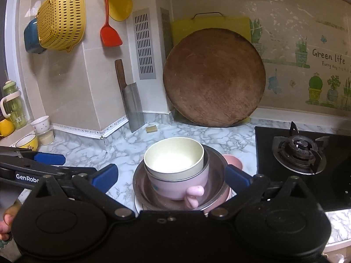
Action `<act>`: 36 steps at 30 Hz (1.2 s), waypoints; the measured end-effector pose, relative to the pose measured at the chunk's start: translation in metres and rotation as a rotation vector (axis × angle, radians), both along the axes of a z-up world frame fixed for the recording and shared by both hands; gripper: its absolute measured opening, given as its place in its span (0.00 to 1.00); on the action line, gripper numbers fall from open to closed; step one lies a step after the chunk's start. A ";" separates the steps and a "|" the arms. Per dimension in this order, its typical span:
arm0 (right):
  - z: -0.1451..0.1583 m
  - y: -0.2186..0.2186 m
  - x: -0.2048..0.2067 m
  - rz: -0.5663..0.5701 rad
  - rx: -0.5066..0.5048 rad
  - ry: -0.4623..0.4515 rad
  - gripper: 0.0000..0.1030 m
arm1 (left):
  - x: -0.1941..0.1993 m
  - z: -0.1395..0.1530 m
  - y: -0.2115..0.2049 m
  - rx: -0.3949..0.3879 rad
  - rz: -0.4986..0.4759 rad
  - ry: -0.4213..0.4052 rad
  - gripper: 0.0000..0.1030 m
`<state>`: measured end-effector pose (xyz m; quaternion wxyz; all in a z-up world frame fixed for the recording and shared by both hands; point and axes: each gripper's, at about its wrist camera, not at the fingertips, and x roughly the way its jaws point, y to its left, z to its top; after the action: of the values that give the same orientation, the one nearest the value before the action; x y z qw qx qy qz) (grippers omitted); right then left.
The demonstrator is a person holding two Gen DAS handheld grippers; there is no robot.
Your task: Organize plates and bowls
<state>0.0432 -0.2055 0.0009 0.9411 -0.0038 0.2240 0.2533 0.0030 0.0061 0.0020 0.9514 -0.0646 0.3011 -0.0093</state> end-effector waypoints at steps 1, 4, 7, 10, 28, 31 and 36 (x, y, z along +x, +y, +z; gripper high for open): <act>0.000 -0.001 -0.001 -0.003 0.003 -0.004 1.00 | 0.000 0.000 -0.001 -0.001 -0.002 0.000 0.98; 0.001 -0.001 -0.004 -0.007 0.003 -0.009 1.00 | -0.003 0.000 -0.003 0.003 -0.003 -0.007 0.98; 0.002 0.000 -0.006 -0.004 0.001 -0.010 1.00 | -0.006 0.001 -0.004 0.006 -0.003 -0.013 0.98; 0.003 0.000 -0.007 -0.011 0.004 -0.012 1.00 | -0.008 0.002 -0.005 0.004 0.002 -0.022 0.98; 0.002 0.002 -0.006 -0.041 0.014 0.001 1.00 | -0.011 0.005 -0.002 0.004 0.012 -0.032 0.98; 0.001 0.001 -0.006 -0.044 0.012 0.004 1.00 | -0.011 0.005 -0.003 0.009 0.009 -0.035 0.98; 0.001 0.002 -0.006 -0.050 0.005 0.007 1.00 | -0.011 0.005 -0.004 0.014 0.010 -0.035 0.98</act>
<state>0.0372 -0.2039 0.0019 0.9463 0.0051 0.2265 0.2304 -0.0080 0.0023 0.0070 0.9569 -0.0590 0.2842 -0.0037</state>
